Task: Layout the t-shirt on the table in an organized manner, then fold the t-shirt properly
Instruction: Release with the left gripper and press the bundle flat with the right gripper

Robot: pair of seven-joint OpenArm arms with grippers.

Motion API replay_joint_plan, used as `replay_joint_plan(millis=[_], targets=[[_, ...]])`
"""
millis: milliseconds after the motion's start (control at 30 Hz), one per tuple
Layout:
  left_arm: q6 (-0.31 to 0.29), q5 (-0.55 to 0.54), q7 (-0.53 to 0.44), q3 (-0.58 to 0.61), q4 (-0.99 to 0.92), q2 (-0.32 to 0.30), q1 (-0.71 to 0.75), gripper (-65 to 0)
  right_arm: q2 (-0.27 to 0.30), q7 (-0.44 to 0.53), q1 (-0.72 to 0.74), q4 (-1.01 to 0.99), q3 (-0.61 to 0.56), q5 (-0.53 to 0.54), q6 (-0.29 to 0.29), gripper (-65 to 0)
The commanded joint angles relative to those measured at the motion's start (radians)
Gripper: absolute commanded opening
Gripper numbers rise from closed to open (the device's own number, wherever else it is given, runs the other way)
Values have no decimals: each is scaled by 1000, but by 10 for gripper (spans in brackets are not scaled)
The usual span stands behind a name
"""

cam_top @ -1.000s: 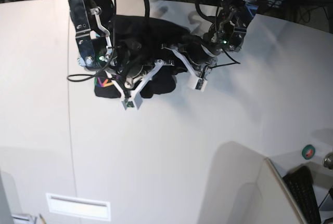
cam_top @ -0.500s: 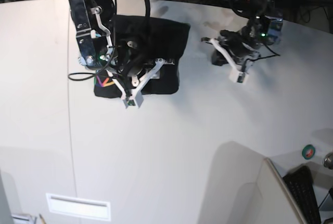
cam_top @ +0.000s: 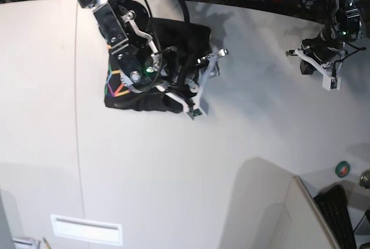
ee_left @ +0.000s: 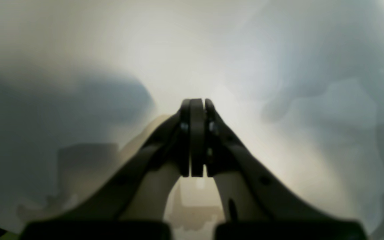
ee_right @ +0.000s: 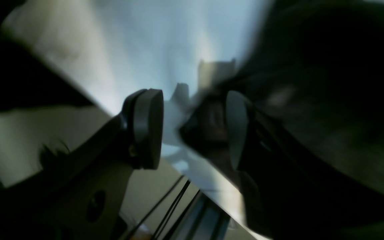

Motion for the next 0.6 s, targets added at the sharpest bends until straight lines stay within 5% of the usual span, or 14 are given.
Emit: replay_joint_plan(millis=[0, 200, 267, 333, 400, 567], targets=[[-7, -8, -19, -14, 13, -13, -5, -650, -6, -17, 32, 15, -10, 1, 0, -357], [-7, -5, -19, -32, 13, -23, -6, -650, 3, -185, 60, 179, -81, 42, 0, -359], [-7, -6, -19, -83, 12, -24, 1, -650, 44, -208, 32, 288, -73, 34, 0, -383], [-7, -2, -19, -142, 10, -26, 6, -650, 92, -188, 8, 340, -72, 1, 0, -471], [-18, 0, -19, -208, -27, -27, 14, -650, 124, -126, -26, 327, -49, -44, 0, -641], [-203, -2, -19, -327, -159, -44, 7, -650, 150, 14, -75, 169, -44, -128, 0, -650]])
